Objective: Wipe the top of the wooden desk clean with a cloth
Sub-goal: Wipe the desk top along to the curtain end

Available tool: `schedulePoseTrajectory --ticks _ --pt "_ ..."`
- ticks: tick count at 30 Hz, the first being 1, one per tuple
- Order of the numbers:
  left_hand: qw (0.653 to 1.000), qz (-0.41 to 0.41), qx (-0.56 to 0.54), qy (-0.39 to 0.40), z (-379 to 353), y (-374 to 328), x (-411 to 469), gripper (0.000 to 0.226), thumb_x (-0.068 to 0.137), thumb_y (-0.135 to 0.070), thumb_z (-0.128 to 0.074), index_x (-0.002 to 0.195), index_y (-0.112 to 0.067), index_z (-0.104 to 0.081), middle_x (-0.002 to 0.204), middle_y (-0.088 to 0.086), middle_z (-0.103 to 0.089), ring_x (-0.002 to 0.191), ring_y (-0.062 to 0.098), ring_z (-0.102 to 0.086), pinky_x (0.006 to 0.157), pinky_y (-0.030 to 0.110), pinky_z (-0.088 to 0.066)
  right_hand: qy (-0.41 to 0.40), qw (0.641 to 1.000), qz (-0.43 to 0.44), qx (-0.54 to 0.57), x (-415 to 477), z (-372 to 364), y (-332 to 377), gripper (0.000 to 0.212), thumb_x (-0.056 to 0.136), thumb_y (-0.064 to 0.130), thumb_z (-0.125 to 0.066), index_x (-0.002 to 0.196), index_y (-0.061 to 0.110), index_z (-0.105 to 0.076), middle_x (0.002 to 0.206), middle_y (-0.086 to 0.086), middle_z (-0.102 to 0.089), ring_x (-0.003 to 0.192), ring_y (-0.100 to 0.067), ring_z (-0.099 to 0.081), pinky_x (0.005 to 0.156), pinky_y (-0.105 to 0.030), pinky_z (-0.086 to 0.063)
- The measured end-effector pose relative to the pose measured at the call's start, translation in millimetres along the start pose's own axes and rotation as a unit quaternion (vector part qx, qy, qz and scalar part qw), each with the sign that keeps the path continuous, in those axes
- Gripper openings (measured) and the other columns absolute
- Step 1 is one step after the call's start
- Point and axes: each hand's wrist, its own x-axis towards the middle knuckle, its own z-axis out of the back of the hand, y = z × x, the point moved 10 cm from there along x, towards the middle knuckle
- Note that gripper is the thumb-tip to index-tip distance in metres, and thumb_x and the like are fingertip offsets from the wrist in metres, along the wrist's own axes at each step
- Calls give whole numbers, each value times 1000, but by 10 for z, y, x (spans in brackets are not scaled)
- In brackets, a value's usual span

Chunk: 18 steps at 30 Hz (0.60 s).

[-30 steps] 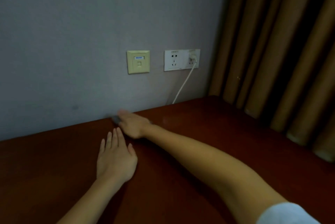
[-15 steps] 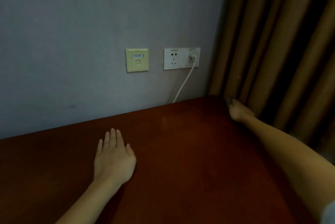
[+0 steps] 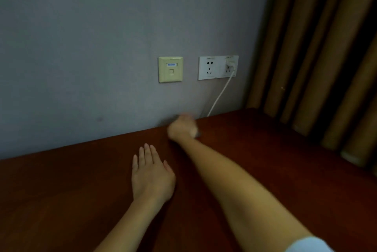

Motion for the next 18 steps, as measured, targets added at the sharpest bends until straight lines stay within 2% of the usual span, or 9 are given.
schedulePoseTrajectory --ticks 3,5,7,10,13,15,17,18 --pt "1000 4 13 5 -25 17 9 62 102 -35 -11 152 -1 2 160 15 5 148 25 8 121 37 3 122 967 212 67 -357 -341 1030 45 99 24 -35 139 4 -41 145 -17 -42 132 -29 -41 108 -36 -33" --pt "1000 7 0 2 -16 22 1 62 102 -35 -12 152 -1 2 160 16 5 148 25 8 121 37 4 173 943 280 55 -525 -302 1145 48 103 26 -28 147 5 -27 153 -15 -29 141 -26 -28 114 -32 -20" --pt "1000 7 -12 0 8 19 -2 62 102 -34 -13 151 -1 4 159 15 9 148 22 8 121 35 4 190 935 296 49 -530 -177 918 49 104 25 -26 149 4 -20 157 -13 -21 144 -23 -20 115 -26 -12" --pt "1000 2 -12 8 -1 16 4 62 102 -35 -12 151 -2 6 159 13 11 148 21 9 121 34 4 167 953 241 80 -300 92 192 49 104 32 -25 147 8 -29 154 -12 -28 142 -22 -27 114 -27 -16" --pt "1000 1 -8 12 -13 26 3 61 102 -35 -10 151 -3 7 159 12 12 148 20 9 121 34 4 111 983 112 95 1 412 -948 49 104 34 -26 147 10 -30 155 -10 -27 142 -22 -27 114 -27 -17" --pt "1000 0 -7 15 -23 27 10 61 102 -35 -9 151 -4 7 159 12 12 148 21 9 121 34 3 80 993 14 83 14 681 -1807 48 105 26 -24 149 8 -23 157 -12 -20 144 -23 -21 115 -26 -13" --pt "1000 3 -3 19 -28 25 4 61 102 -35 -10 151 -4 6 159 13 12 148 21 8 121 35 3 46 998 -33 36 -88 959 -2543 46 105 23 -20 147 6 -27 154 -15 -26 141 -26 -27 113 -29 -18" --pt "1000 4 -1 19 -25 22 1 61 102 -35 -10 151 -4 6 159 13 11 148 21 7 121 35 2 33 997 -67 26 -157 1068 -2924 47 104 28 -19 143 6 -32 150 -15 -32 137 -26 -33 112 -32 -23"
